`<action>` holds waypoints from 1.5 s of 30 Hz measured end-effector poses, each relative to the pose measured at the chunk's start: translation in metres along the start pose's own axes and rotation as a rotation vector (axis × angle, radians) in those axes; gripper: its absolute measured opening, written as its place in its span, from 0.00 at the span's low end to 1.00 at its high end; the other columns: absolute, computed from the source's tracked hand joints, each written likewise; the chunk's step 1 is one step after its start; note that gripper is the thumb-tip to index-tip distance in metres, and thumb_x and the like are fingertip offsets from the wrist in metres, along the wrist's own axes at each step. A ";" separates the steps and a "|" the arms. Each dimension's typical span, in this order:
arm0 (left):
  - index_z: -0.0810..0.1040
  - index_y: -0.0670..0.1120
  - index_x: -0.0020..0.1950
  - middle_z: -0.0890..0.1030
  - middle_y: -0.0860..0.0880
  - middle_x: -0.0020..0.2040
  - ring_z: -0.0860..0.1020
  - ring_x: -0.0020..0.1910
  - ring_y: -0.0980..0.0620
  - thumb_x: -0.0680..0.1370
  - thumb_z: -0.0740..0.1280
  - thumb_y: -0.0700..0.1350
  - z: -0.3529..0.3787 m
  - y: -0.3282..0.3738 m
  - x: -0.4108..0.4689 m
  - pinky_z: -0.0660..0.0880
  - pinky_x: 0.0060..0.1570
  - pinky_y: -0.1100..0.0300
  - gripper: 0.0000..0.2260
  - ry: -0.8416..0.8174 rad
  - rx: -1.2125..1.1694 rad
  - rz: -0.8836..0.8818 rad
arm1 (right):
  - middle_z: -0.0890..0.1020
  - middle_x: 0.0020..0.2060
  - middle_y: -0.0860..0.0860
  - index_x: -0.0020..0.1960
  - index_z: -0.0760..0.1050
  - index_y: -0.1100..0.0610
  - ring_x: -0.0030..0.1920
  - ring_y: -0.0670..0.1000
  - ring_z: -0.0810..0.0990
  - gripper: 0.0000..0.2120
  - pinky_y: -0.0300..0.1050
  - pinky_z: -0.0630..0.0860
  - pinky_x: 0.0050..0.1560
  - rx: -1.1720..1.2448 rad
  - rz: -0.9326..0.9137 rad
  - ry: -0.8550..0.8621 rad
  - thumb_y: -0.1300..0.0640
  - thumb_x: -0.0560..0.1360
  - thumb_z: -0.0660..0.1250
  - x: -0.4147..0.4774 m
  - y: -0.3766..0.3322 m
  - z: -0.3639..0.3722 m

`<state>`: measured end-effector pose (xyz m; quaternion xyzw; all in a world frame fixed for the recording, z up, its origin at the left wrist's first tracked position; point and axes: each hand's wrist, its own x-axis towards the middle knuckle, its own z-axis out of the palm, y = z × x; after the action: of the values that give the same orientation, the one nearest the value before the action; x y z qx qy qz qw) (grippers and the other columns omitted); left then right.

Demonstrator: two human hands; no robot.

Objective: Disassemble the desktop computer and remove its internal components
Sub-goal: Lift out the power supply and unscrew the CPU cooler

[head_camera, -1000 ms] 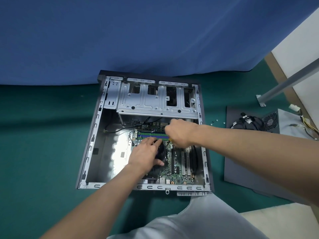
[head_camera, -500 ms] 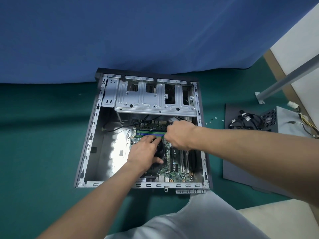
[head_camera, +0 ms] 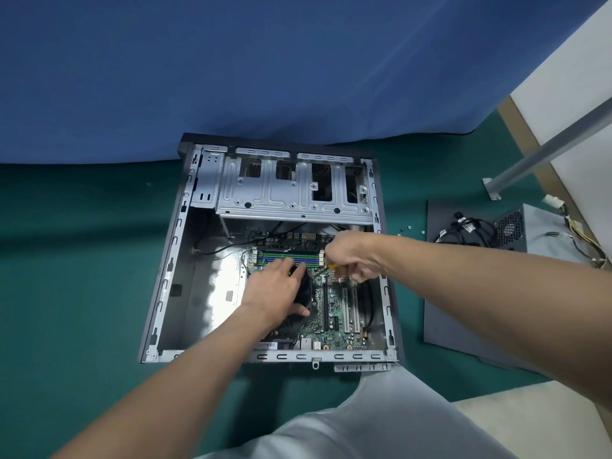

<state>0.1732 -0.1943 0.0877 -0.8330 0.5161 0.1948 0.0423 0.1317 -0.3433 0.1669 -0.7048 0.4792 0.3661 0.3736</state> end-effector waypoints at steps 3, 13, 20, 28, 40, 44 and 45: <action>0.60 0.45 0.74 0.70 0.45 0.65 0.70 0.66 0.45 0.67 0.69 0.68 -0.003 0.002 0.008 0.72 0.60 0.50 0.44 -0.066 0.012 0.001 | 0.74 0.36 0.53 0.46 0.73 0.63 0.32 0.50 0.74 0.07 0.40 0.71 0.29 -0.551 -0.314 0.148 0.64 0.78 0.57 -0.013 -0.007 0.005; 0.56 0.47 0.75 0.69 0.45 0.70 0.69 0.68 0.45 0.68 0.65 0.71 0.000 -0.012 0.006 0.72 0.58 0.50 0.44 -0.053 -0.013 0.062 | 0.65 0.30 0.52 0.33 0.65 0.57 0.34 0.54 0.71 0.14 0.46 0.68 0.33 -1.042 -0.743 0.216 0.60 0.76 0.64 -0.015 -0.010 -0.001; 0.53 0.46 0.77 0.68 0.45 0.70 0.68 0.68 0.46 0.69 0.62 0.72 0.000 -0.016 0.005 0.71 0.60 0.51 0.46 -0.030 -0.002 0.092 | 0.74 0.31 0.55 0.55 0.67 0.64 0.24 0.47 0.67 0.09 0.38 0.63 0.22 -0.109 -0.117 -0.042 0.65 0.79 0.51 -0.003 -0.015 -0.004; 0.55 0.46 0.75 0.70 0.46 0.67 0.70 0.65 0.46 0.69 0.62 0.72 -0.001 -0.015 0.006 0.73 0.58 0.52 0.44 -0.023 0.016 0.100 | 0.65 0.29 0.53 0.38 0.67 0.57 0.36 0.56 0.71 0.09 0.45 0.63 0.30 -1.296 -0.785 0.260 0.63 0.77 0.56 -0.021 -0.002 -0.006; 0.55 0.47 0.75 0.70 0.46 0.68 0.70 0.67 0.47 0.68 0.61 0.73 0.002 -0.017 0.005 0.72 0.59 0.52 0.45 -0.001 -0.021 0.106 | 0.72 0.31 0.54 0.48 0.67 0.63 0.23 0.46 0.63 0.07 0.37 0.61 0.21 -0.132 -0.104 -0.056 0.63 0.80 0.52 -0.004 -0.009 -0.005; 0.56 0.47 0.75 0.70 0.46 0.68 0.69 0.67 0.46 0.68 0.62 0.73 0.002 -0.017 0.006 0.71 0.62 0.52 0.45 -0.016 -0.014 0.105 | 0.73 0.38 0.54 0.37 0.67 0.61 0.38 0.53 0.74 0.11 0.46 0.75 0.40 -0.911 -0.493 0.183 0.61 0.78 0.58 -0.020 -0.009 0.000; 0.56 0.47 0.75 0.70 0.46 0.69 0.69 0.67 0.46 0.68 0.62 0.73 0.001 -0.016 0.006 0.71 0.62 0.52 0.44 -0.019 -0.008 0.103 | 0.73 0.38 0.55 0.39 0.70 0.61 0.40 0.55 0.75 0.09 0.48 0.74 0.41 -1.104 -0.601 0.236 0.61 0.78 0.59 -0.024 -0.008 0.001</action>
<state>0.1894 -0.1914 0.0821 -0.8036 0.5572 0.2067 0.0336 0.1322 -0.3313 0.1888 -0.9327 0.0396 0.3582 -0.0135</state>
